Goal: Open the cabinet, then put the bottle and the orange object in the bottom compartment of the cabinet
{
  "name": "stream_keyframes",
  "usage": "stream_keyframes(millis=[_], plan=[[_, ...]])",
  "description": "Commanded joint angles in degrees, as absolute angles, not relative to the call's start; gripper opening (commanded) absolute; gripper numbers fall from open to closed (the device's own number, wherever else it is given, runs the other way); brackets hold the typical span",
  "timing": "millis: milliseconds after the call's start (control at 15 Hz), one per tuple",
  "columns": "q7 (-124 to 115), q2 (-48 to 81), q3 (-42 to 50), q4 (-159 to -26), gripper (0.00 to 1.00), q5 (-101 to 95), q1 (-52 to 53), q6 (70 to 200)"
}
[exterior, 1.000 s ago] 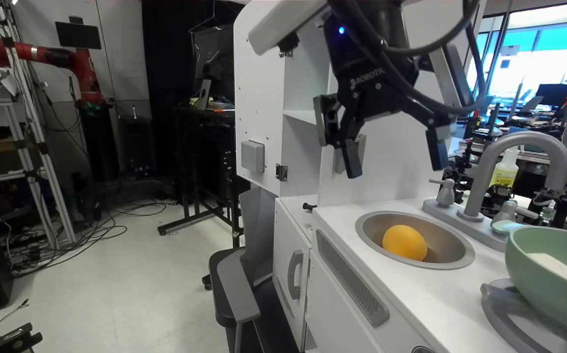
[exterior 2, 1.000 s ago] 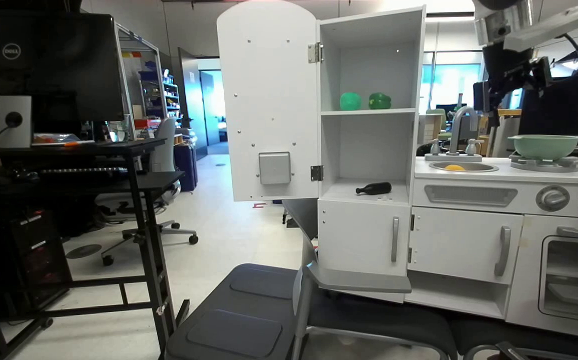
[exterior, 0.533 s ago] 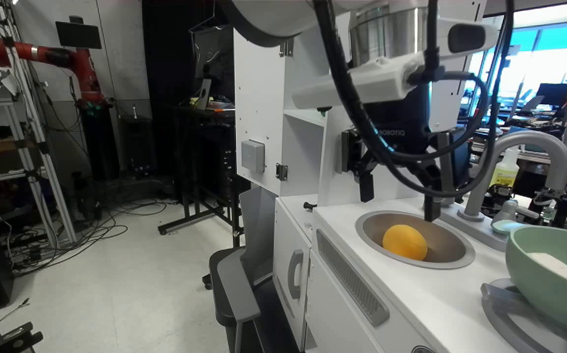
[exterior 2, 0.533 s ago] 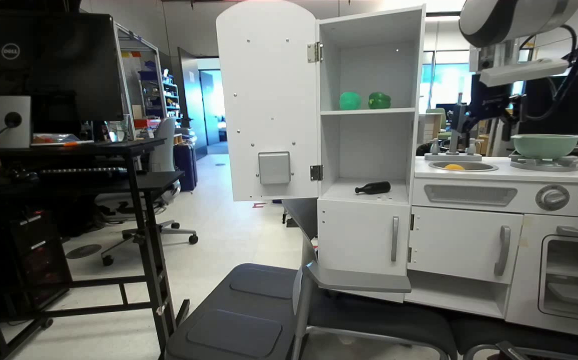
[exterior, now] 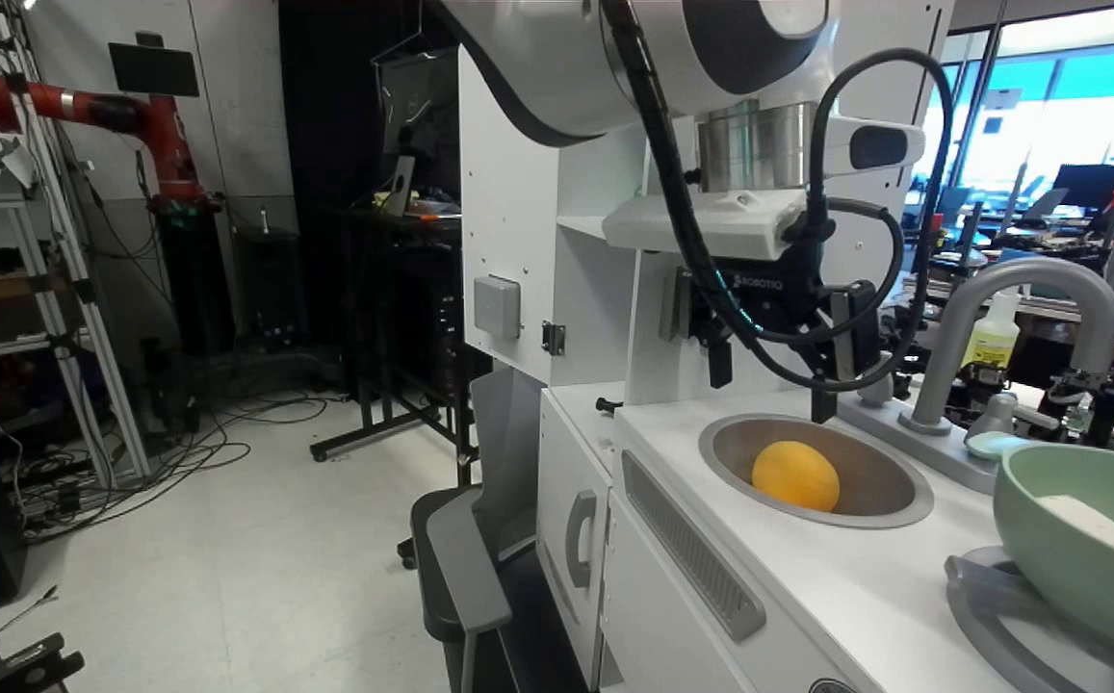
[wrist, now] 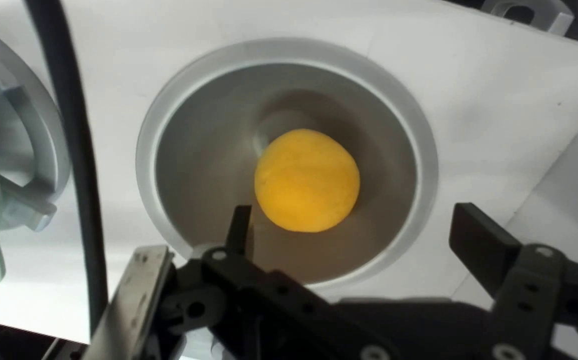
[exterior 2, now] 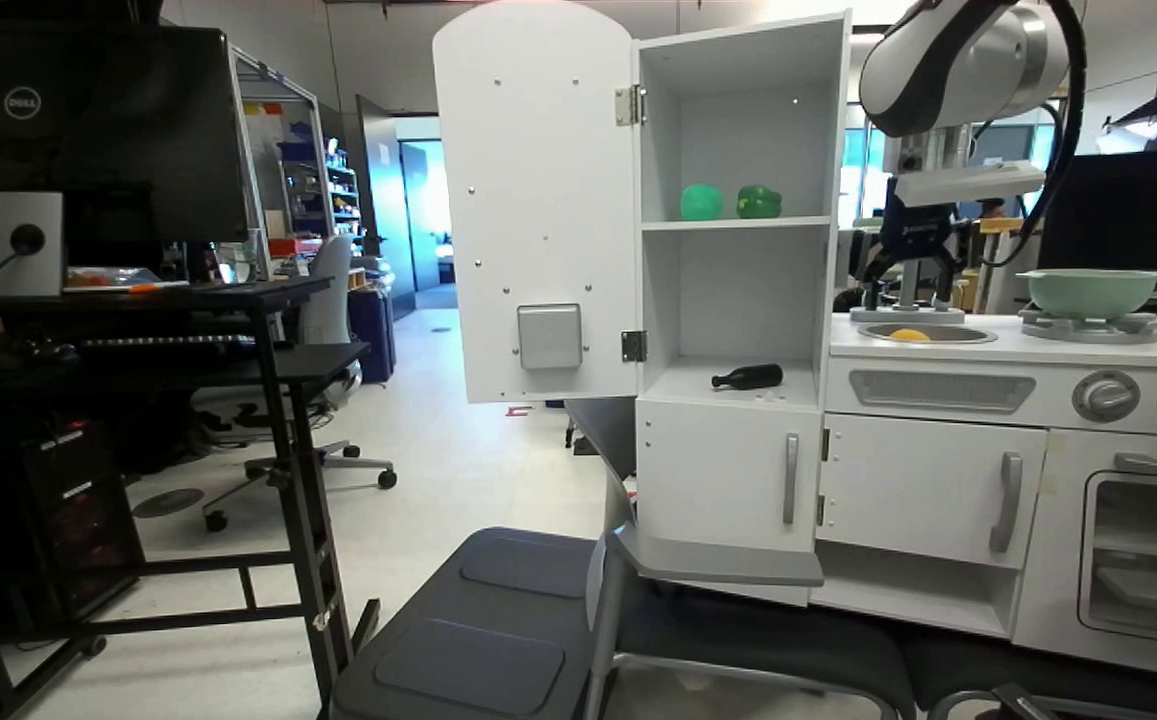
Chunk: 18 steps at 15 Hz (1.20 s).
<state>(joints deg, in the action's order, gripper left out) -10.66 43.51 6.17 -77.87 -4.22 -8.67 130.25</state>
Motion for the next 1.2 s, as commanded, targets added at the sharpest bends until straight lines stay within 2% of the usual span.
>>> stream_keyframes(millis=[0, 733, 1133], plan=[[-7.64, 45.21, 5.79, -73.64, 1.0, -1.6, -10.2, 128.89], [5.02, 54.84, 1.77, -65.08, 1.0, 5.75, -17.4, 127.88], [7.43, 58.16, 0.7, -60.21, 1.0, 6.34, -17.78, 125.31]])
